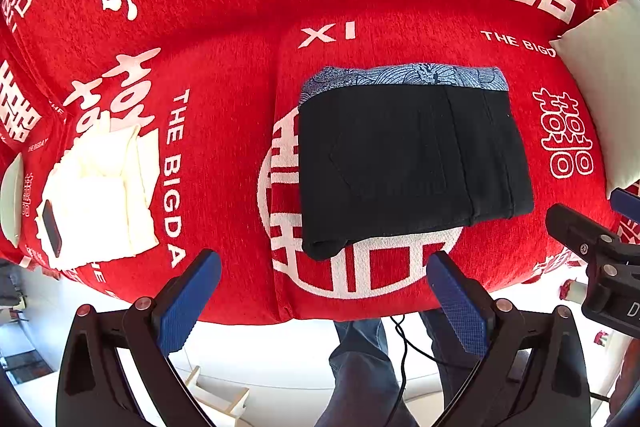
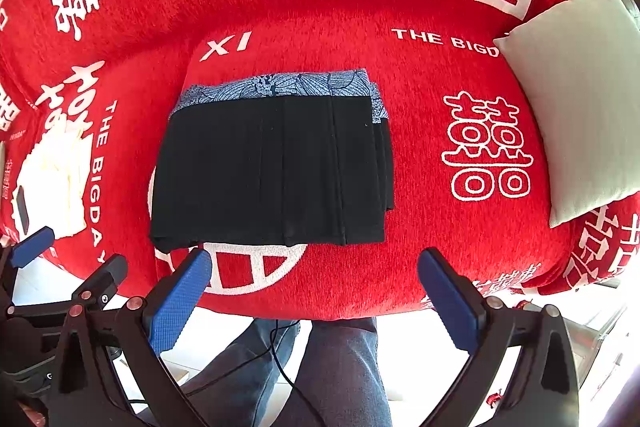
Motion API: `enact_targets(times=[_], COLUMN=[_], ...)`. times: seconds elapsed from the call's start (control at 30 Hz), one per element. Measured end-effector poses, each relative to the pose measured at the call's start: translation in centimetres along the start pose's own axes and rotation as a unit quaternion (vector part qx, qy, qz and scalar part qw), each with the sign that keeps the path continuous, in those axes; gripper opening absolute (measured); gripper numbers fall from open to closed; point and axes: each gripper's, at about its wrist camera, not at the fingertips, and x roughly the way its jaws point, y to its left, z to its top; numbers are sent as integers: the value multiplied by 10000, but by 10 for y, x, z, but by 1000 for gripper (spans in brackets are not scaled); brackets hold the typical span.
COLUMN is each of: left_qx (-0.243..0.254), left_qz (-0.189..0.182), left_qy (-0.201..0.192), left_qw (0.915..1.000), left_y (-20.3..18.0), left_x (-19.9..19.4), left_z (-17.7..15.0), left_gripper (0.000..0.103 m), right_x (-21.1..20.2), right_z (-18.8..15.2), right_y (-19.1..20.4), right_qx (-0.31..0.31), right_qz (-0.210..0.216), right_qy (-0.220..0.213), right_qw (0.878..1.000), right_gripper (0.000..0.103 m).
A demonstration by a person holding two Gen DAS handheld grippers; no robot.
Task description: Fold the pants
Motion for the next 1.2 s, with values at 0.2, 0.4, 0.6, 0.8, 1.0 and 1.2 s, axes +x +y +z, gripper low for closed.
enact_targets(times=[0.2,0.4,0.6,0.8,1.0,1.2], left_qx=[24,25,9,-10,0,-15], left_qz=[15,21,26,6,20,2], left_qy=[-14,-38,-54,-67,-88,-113], left_qw=[10000,10000,10000,10000,10000,9999], left_y=[1,0,-1,-1,-2,-3], left_x=[0,-1,-1,-1,-1,-1], left_z=[1,1,1,2,2,2], left_gripper=[103,103,103,103,103,103], right_x=[0,0,0,0,0,0], right_z=[0,0,0,0,0,1], right_y=[0,2,1,1,2,2], right_qx=[3,-11,-15,-9,-10,-17], right_qz=[-6,-17,-16,-15,-14,-24], right_qy=[2,-1,-5,1,-3,-1], right_qw=[10000,10000,10000,10000,10000,10000], right_gripper=[103,103,103,103,103,103])
